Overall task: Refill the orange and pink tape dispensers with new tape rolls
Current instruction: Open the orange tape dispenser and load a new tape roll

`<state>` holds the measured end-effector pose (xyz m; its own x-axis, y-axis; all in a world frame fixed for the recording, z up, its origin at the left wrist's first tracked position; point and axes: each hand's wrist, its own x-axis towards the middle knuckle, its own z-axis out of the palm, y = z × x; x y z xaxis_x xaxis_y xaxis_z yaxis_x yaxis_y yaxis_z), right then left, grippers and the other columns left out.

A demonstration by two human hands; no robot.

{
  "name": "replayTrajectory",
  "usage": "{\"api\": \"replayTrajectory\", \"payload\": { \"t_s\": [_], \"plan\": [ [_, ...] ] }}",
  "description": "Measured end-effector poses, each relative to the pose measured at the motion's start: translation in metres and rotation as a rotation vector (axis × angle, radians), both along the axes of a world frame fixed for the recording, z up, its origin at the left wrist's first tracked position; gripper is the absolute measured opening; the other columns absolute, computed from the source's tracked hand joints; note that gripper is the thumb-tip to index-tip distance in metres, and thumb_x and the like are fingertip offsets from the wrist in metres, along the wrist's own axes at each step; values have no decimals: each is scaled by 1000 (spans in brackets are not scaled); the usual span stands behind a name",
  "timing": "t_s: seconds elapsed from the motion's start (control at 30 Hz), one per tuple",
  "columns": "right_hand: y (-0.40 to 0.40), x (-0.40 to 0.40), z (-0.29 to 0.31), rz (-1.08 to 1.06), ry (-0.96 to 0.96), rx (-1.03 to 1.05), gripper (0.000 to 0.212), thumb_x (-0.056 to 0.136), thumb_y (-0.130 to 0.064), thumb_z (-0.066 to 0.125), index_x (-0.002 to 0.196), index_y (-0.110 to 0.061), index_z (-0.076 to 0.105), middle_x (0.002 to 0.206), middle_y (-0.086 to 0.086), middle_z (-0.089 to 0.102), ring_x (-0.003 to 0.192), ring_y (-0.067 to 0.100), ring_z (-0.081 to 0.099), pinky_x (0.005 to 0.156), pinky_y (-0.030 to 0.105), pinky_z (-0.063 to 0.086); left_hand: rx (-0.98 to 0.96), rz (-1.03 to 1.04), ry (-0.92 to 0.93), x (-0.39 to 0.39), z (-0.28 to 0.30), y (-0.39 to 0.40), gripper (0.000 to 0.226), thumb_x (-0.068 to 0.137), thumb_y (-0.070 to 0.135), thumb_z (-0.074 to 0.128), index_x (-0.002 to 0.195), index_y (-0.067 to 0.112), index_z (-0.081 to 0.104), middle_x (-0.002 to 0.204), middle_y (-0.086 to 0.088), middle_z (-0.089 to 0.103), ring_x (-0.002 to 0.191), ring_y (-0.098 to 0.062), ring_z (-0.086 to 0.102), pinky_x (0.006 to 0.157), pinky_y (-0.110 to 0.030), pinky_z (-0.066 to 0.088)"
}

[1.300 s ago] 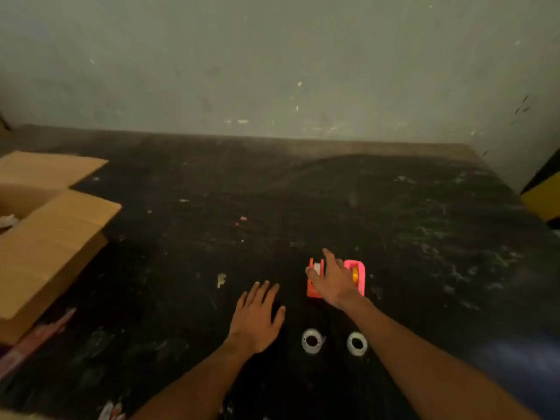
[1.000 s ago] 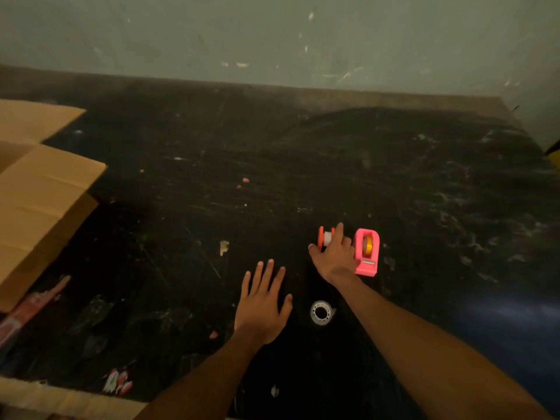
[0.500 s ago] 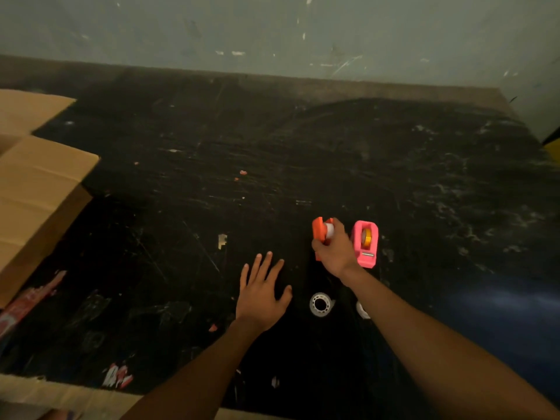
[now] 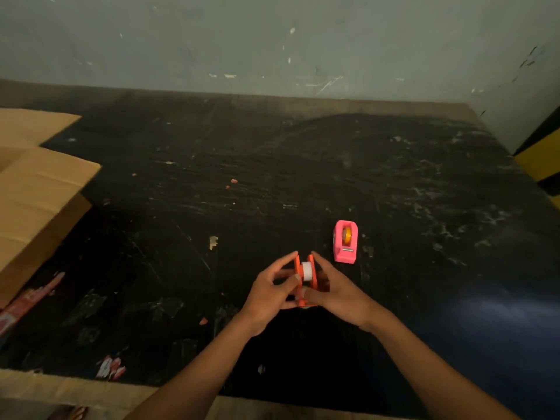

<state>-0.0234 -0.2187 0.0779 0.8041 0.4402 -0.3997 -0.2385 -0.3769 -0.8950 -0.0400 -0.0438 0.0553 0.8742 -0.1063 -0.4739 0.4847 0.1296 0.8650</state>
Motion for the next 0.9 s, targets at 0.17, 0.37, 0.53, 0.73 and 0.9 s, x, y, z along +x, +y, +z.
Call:
{"api": "replayTrajectory", "payload": {
  "t_s": [0.17,0.37,0.53,0.73,0.9],
  "plan": [
    [-22,-13,3,-78,182,160,66,94,-8,62,149,-27,30,125,9,60,107,21,68,78,28,60,-79,-80,59,-13,-1,-1,50,88,14,73,125,45,62,129,-12,64,108,-28,71,85,-48,61],
    [-31,-20,-5,-136,268,225,61,94,-4,60,145,-29,38,129,14,57,111,27,67,87,39,59,-73,-85,87,-22,3,-7,57,83,10,76,130,38,59,122,-13,68,100,-25,74,78,-44,62],
    [-43,-22,-13,-258,299,254,59,92,-2,62,141,-29,43,127,19,55,107,31,68,86,43,60,115,-40,38,-27,-2,8,55,86,9,73,129,39,57,123,-10,64,102,-26,71,79,-43,63],
    [-49,-26,-19,-284,321,283,55,90,-2,64,131,-35,49,126,17,54,105,31,70,89,48,58,1050,-364,-134,-29,-19,28,62,95,20,60,146,43,33,142,-10,38,123,-29,54,101,-42,52],
    [-48,-29,-22,-273,318,277,61,90,-3,65,139,-33,45,129,15,53,104,29,71,87,45,60,1122,-440,-98,-26,-28,33,65,95,25,59,149,43,27,145,-13,35,128,-33,49,103,-48,49]
  ]
}}
